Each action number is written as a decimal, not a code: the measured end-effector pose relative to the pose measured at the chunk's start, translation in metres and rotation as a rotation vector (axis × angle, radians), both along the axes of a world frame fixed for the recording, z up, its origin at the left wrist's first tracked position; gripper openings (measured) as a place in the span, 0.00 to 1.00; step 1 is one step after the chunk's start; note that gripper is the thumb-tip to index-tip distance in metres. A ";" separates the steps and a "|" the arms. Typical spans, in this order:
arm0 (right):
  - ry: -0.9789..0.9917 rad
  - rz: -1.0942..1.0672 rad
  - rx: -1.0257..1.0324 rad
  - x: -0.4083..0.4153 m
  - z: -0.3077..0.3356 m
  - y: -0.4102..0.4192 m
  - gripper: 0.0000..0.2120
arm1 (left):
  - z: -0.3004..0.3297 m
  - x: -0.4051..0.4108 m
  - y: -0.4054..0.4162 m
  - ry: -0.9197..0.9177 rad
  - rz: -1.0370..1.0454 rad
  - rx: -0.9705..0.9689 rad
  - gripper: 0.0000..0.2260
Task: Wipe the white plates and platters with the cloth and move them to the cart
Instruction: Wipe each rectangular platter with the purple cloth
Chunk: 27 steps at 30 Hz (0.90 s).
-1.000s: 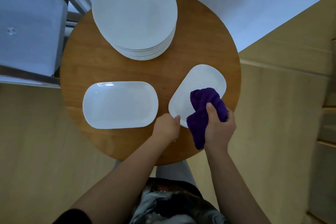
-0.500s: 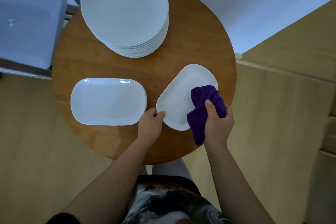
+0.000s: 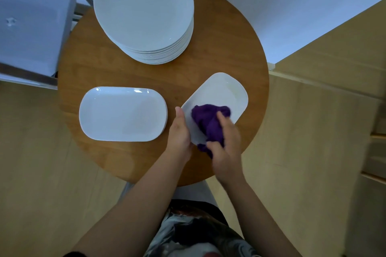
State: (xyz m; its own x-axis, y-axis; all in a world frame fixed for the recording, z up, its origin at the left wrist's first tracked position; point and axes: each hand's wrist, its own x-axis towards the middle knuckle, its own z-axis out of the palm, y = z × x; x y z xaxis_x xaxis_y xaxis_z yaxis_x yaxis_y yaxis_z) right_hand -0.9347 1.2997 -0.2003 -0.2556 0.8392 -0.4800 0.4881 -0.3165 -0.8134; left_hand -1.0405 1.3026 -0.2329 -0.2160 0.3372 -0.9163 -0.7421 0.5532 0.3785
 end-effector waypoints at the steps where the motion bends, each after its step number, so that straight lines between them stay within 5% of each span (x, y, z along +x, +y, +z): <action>1: 0.028 0.102 -0.050 -0.007 0.001 -0.004 0.31 | 0.002 -0.004 0.002 -0.013 0.015 -0.026 0.24; 4: 0.028 0.347 -0.079 -0.021 -0.002 -0.009 0.26 | 0.003 -0.016 -0.001 0.076 -0.030 -0.023 0.20; 8: -0.110 0.475 0.180 -0.032 -0.007 -0.003 0.22 | 0.014 -0.028 -0.011 0.143 -0.072 0.047 0.16; 18: -0.572 0.355 0.633 -0.066 0.021 0.018 0.25 | 0.043 -0.034 -0.011 0.339 -0.127 0.239 0.17; 27: -0.819 0.222 0.575 -0.036 0.033 0.098 0.27 | 0.063 -0.034 -0.021 0.334 0.006 0.117 0.16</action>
State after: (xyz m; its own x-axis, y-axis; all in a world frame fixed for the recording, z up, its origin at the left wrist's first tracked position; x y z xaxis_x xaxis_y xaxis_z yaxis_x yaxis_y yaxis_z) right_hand -0.9703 1.3974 -0.1675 -0.2078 0.9712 -0.1168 0.9619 0.1812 -0.2045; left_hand -1.0749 1.2815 -0.1695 -0.4994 0.4336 -0.7501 -0.5695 0.4881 0.6614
